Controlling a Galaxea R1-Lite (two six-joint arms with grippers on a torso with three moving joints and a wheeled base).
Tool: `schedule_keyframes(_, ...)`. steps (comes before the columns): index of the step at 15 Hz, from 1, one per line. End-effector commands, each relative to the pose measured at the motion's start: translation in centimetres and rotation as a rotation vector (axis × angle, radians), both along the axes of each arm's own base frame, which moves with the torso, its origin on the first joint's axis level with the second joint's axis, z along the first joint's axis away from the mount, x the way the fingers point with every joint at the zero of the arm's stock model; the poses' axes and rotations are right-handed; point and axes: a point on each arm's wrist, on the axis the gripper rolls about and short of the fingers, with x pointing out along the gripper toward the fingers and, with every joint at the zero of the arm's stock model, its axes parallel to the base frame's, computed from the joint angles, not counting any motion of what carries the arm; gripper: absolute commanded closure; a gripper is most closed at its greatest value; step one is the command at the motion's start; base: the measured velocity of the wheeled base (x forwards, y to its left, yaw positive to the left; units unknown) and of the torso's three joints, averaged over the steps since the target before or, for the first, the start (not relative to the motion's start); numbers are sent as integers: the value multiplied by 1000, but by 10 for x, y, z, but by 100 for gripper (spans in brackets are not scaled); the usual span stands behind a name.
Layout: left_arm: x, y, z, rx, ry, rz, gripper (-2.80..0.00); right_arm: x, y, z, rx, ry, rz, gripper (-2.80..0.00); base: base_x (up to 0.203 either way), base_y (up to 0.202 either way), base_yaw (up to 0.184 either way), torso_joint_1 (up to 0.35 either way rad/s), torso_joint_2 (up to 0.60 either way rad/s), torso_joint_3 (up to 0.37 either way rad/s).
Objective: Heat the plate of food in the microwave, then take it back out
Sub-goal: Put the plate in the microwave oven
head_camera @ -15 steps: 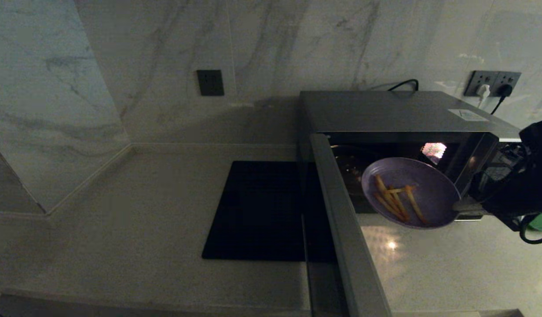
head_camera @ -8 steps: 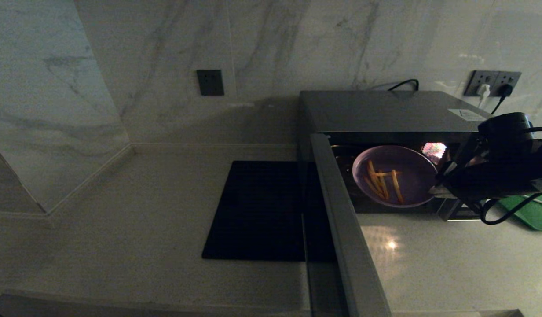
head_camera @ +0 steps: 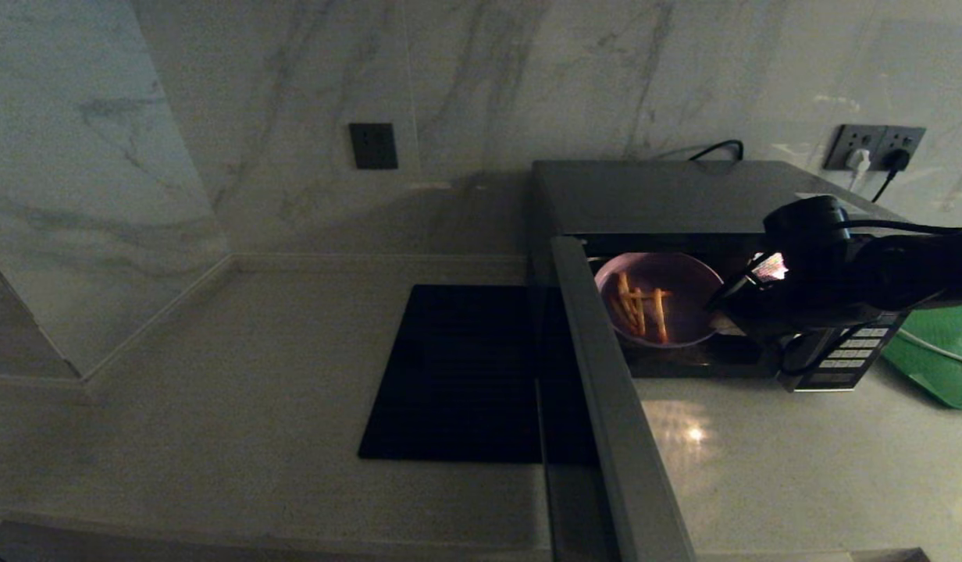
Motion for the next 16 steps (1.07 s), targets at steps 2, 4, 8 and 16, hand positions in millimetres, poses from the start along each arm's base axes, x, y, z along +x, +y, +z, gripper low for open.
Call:
schedule_keyframes(2, 0, 0, 0, -1, 0, 0, 0, 23, 6, -14, 18, 4, -31, 0, 0, 0, 0, 0, 0, 0)
schedule_keyframes(4, 0, 0, 0, -1, 0, 0, 0, 30, 6, -11, 25, -18, -39, 0, 0, 0, 0, 0, 0, 0)
schedule_keyframes(8, 0, 0, 0, 0, 0, 0, 0, 27, 6, -14, 29, -3, -65, 0, 0, 0, 0, 0, 0, 0)
schedule_keyframes(16, 0, 0, 0, -1, 0, 0, 0, 1, -5, -16, -5, 39, -125, 0, 0, 0, 0, 0, 0, 0)
